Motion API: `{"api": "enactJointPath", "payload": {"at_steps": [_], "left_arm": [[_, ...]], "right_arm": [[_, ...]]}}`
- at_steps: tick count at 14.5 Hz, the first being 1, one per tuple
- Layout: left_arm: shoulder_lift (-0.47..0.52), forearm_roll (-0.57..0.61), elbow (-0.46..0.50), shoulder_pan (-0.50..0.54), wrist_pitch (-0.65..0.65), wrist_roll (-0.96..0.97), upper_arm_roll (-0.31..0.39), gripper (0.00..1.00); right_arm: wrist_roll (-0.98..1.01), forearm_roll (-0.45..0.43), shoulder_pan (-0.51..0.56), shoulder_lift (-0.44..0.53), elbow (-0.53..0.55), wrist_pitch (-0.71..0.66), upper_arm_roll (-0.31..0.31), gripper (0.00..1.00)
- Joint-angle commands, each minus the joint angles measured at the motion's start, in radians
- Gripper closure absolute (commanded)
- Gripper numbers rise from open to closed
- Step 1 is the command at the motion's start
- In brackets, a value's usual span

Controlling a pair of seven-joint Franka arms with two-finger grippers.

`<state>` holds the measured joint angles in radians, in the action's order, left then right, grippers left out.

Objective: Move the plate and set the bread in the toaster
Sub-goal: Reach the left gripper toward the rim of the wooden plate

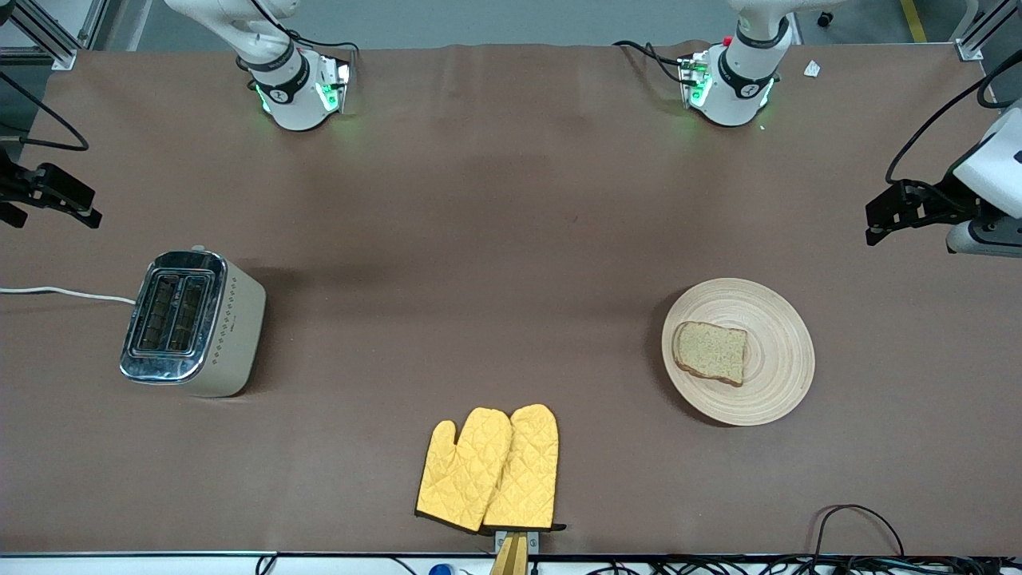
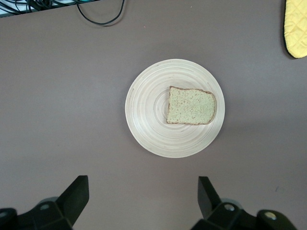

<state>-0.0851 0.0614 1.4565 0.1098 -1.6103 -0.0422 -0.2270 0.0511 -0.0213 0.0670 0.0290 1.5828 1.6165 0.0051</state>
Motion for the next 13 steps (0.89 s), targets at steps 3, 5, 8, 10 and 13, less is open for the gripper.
{"api": "enactJointPath", "payload": {"at_steps": [3, 5, 8, 10, 13], "left_arm": [[0.004, 0.011, 0.004, -0.002, -0.002, 0.016, -0.003, 0.0], [0.002, 0.008, 0.008, 0.004, 0.0, 0.015, -0.003, 0.0], [-0.019, 0.006, 0.016, 0.022, 0.009, -0.001, 0.003, 0.0], [-0.054, -0.061, 0.015, 0.085, 0.02, -0.007, 0.0, 0.0], [-0.174, -0.228, 0.012, 0.218, 0.017, -0.089, 0.001, 0.0]], "right_arm": [[0.012, -0.008, 0.008, -0.005, -0.014, -0.012, 0.004, 0.0], [0.01, -0.008, 0.007, -0.005, -0.014, -0.012, 0.006, 0.0], [0.01, -0.006, 0.007, -0.005, -0.014, -0.012, 0.004, 0.0], [0.01, -0.006, 0.007, -0.005, -0.014, -0.012, 0.006, 0.0], [0.012, -0.006, 0.007, -0.005, -0.014, -0.012, 0.006, 0.0]]}}
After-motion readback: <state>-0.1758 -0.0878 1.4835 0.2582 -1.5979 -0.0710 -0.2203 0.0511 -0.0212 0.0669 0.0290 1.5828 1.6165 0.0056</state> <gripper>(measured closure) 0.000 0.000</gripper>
